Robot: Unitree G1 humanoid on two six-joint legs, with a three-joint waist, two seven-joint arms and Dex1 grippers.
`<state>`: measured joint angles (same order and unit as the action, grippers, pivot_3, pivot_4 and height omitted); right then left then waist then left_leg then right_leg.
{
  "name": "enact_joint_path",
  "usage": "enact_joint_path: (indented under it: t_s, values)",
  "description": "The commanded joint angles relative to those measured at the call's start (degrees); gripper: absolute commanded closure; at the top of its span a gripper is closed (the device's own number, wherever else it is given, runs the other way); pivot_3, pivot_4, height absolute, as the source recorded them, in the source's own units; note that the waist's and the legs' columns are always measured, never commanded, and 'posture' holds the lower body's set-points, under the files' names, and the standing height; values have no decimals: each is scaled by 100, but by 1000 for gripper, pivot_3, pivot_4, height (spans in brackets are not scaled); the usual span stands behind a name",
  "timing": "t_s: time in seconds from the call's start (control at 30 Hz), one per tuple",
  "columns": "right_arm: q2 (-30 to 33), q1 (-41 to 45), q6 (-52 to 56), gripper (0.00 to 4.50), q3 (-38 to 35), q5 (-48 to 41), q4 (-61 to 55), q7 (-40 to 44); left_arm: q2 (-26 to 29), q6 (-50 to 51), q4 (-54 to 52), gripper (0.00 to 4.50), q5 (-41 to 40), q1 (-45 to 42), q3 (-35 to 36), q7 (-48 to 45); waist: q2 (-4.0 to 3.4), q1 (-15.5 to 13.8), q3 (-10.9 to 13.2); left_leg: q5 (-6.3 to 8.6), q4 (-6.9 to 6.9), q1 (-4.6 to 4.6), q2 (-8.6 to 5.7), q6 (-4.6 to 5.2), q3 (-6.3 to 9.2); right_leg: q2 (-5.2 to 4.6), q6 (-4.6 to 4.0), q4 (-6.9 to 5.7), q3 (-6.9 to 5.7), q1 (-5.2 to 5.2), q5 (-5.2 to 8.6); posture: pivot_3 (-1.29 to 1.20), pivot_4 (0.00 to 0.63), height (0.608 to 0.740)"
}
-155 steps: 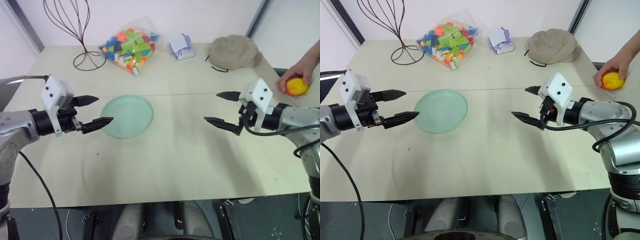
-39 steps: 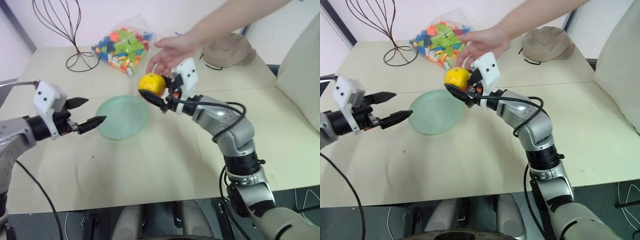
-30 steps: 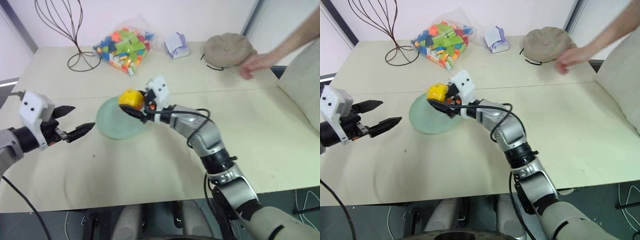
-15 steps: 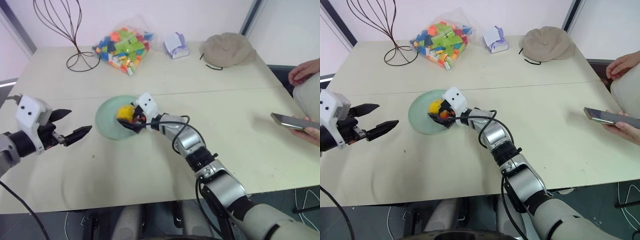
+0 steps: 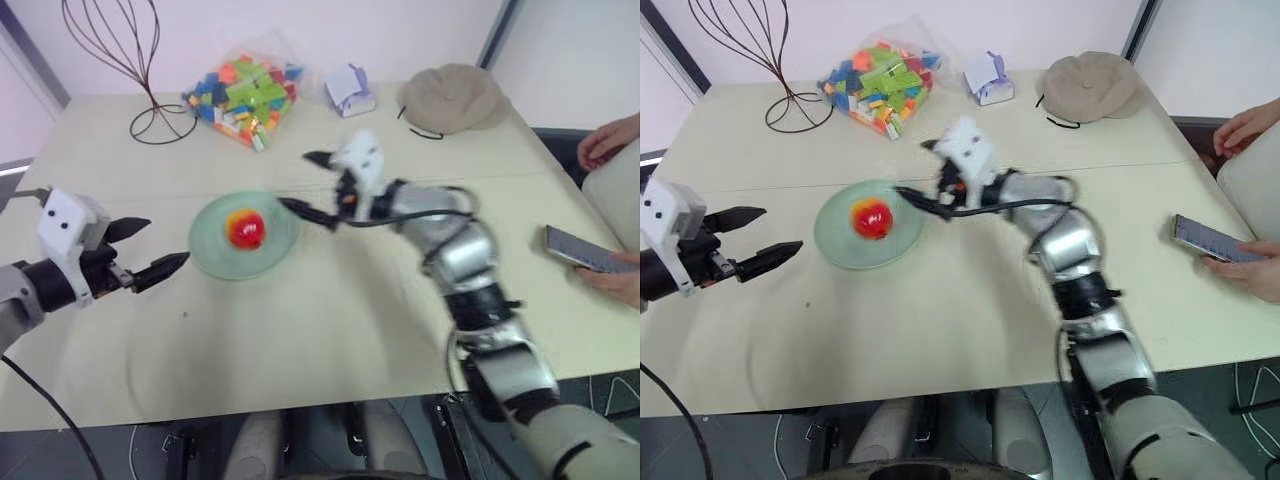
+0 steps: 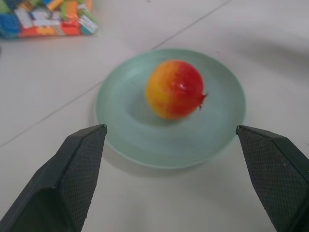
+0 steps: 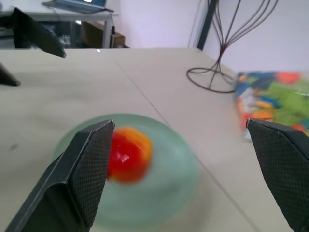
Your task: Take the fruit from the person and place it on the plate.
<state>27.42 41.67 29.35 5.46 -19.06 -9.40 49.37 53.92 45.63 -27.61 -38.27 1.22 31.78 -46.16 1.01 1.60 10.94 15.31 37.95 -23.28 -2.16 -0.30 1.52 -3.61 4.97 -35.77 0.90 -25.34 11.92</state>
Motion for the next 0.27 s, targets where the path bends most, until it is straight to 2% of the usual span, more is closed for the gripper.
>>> enact_joint_path:
  t_s: [0.03,0.13,0.27]
  values:
    - [960,-551,631,42,-506,-581,-1021,603,81,-89,-5,0,-86,-86,33,-117,0,-36,0,0,0,0,1,0,0,0,-15,1,2,1,8,0,150,740]
    - [1647,-1080,845,42,-846,-814,-1373,808,67,-41,-1,0,-128,-215,-38,-95,1,-50,0,0,1,2,4,1,-3,1,-17,7,3,5,11,0,150,740]
    - [1885,-1346,1067,42,-1210,-945,-1478,574,52,-27,12,0,-159,-278,-125,-110,0,-46,0,-1,4,4,8,3,-9,6,-17,8,5,5,11,0,150,740]
